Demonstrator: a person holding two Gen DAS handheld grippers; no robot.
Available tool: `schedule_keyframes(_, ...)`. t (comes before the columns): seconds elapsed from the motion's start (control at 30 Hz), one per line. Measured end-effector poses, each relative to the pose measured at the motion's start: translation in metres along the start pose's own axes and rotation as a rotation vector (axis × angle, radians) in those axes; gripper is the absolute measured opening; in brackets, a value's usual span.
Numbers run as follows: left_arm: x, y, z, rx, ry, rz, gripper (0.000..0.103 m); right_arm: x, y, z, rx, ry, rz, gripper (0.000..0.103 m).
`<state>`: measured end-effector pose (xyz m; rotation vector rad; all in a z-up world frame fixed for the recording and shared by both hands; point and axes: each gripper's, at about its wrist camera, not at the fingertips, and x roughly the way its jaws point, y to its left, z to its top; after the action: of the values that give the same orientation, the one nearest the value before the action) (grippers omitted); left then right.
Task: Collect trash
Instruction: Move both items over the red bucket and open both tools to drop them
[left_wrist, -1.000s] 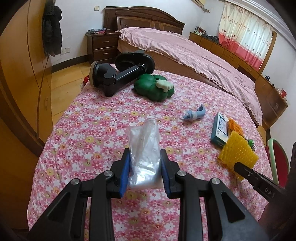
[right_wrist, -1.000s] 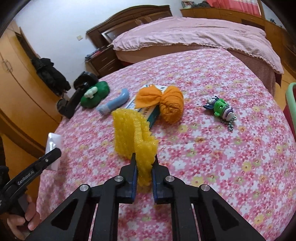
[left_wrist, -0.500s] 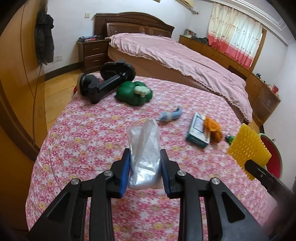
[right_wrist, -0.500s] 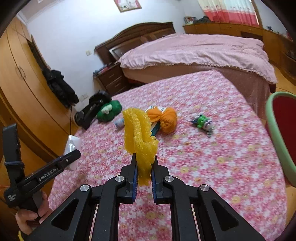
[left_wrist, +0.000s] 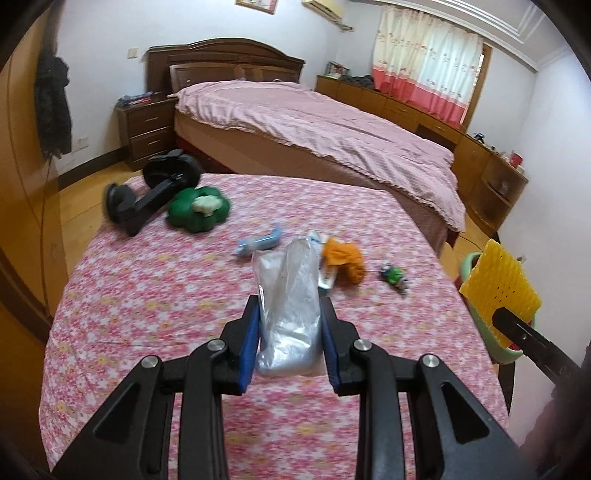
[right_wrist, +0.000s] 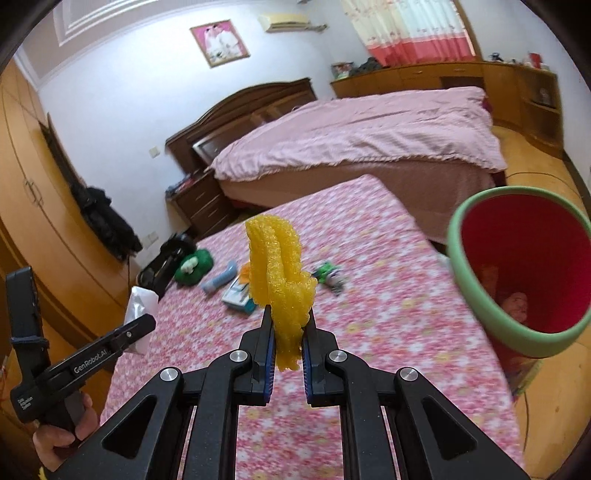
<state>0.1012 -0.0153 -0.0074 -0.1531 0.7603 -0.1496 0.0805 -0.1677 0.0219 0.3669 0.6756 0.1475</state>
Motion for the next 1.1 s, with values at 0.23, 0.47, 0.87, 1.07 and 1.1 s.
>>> schedule_keyframes(0.23,0.006,-0.043,0.006,0.081,0.002,-0.045,0.031,-0.026,-0.036,0.008,0.066,-0.063,-0.054,0.012)
schedule_keyframes(0.47,0.022,-0.091,0.009,0.162,0.022,-0.094,0.031,-0.043,-0.077,0.013,0.140,-0.108,-0.114,0.012)
schedule_keyframes(0.87,0.065,-0.184,0.008,0.308,0.082,-0.209,0.031,-0.051,-0.158,0.016,0.282,-0.122,-0.221,0.012)
schedule_keyframes(1.07,0.084,-0.229,0.004,0.351,0.096,-0.285,0.031,-0.044,-0.192,0.015,0.315,-0.094,-0.253,0.013)
schedule_keyframes(1.1,0.086,-0.235,0.003,0.355,0.097,-0.293,0.031,-0.044,-0.197,0.015,0.317,-0.089,-0.256,0.013)
